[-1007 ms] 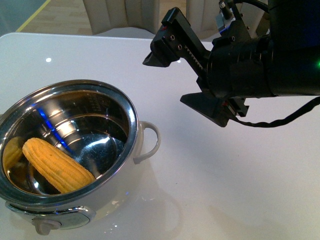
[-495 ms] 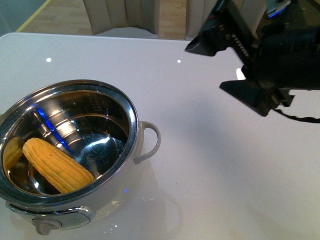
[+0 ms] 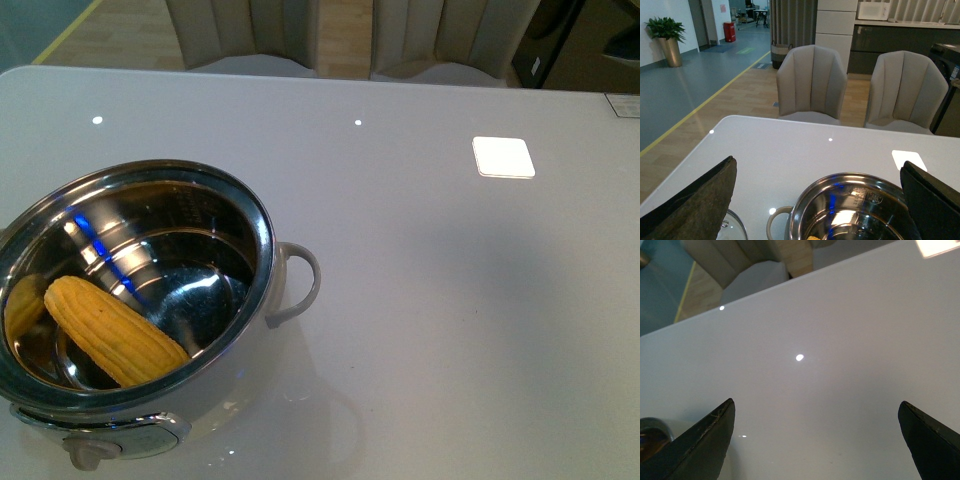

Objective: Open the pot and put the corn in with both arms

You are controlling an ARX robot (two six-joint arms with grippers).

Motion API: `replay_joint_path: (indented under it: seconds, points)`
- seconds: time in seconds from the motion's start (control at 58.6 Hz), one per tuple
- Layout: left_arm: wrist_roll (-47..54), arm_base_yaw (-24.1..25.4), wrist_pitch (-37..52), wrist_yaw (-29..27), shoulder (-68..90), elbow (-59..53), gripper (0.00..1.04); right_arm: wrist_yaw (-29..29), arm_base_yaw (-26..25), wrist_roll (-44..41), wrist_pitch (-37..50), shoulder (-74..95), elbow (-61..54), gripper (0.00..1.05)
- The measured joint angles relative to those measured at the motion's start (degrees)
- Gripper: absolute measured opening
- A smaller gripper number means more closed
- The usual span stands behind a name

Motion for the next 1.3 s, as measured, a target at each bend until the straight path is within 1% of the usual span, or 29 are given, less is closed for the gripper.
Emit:
replay_joint_path:
  seconds: [0.188,0.222,0.256,0.273,0.324,0.393,0.444,0.478,0.546,0.563,0.598,0.7,0.734,0.751,0.785,0.837,0.905,1.298]
  points:
    - [0.0,0.0,0.0,0.0,0.0,0.0,0.98,0.1,0.0,-1.5,-0.2,-1.5,-0.3,0.96]
    - [0.0,0.0,0.0,0.0,0.0,0.0,0.98,0.6,0.0,-2.3,0.9,-1.1,-0.7,0.95]
    - [0.0,0.0,0.0,0.0,0.0,0.0,0.98,1.6,0.0,-4.7,7.3,-0.2,-2.6,0.9]
    - [0.0,0.0,0.0,0.0,0.0,0.0,0.98,1.7,0.0,-6.4,12.2,0.2,-4.2,0.87]
    - [0.0,0.0,0.0,0.0,0.0,0.0,0.98,1.6,-0.2,-10.6,23.0,0.5,-8.3,0.78]
    - [0.0,0.0,0.0,0.0,0.0,0.0,0.98,1.4,-0.5,-13.6,31.0,-0.4,-11.7,0.68]
    - [0.0,0.0,0.0,0.0,0.0,0.0,0.98,-0.1,-1.5,-14.7,32.9,-1.9,-12.8,0.61]
    - [0.0,0.0,0.0,0.0,0.0,0.0,0.98,-1.6,-3.1,-15.9,33.0,-4.0,-13.9,0.52]
    - [0.0,0.0,0.0,0.0,0.0,0.0,0.98,-1.6,-4.2,-16.5,32.3,-6.7,-15.6,0.4]
    - [0.0,0.0,0.0,0.0,0.0,0.0,0.98,-1.6,-4.3,-16.7,31.7,-7.7,-16.3,0.35]
    - [0.0,0.0,0.0,0.0,0.0,0.0,0.98,-1.9,-4.3,-16.9,30.9,-9.1,-17.2,0.27]
    - [0.0,0.0,0.0,0.0,0.0,0.0,0.98,-2.0,-4.3,-17.3,29.0,-12.5,-18.8,0.12]
    - [0.0,0.0,0.0,0.0,0.0,0.0,0.98,-2.0,-4.3,-17.5,28.1,-14.1,-19.4,0.04]
    - [0.0,0.0,0.0,0.0,0.0,0.0,0.98,-2.0,-4.3,-17.5,27.9,-14.4,-19.5,0.03]
    - [0.0,0.0,0.0,0.0,0.0,0.0,0.98,-2.0,-4.3,-17.7,27.7,-15.4,-20.2,0.02]
    - [0.0,0.0,0.0,0.0,0.0,0.0,0.98,-2.0,-4.3,-17.7,29.8,-15.7,-21.6,0.02]
    - [0.0,0.0,0.0,0.0,0.0,0.0,0.98,-2.0,-4.3,-17.8,28.7,-16.9,-22.8,0.02]
    - [0.0,0.0,0.0,0.0,0.0,0.0,0.98,-2.0,-4.4,-17.8,14.4,-33.4,-23.9,0.02]
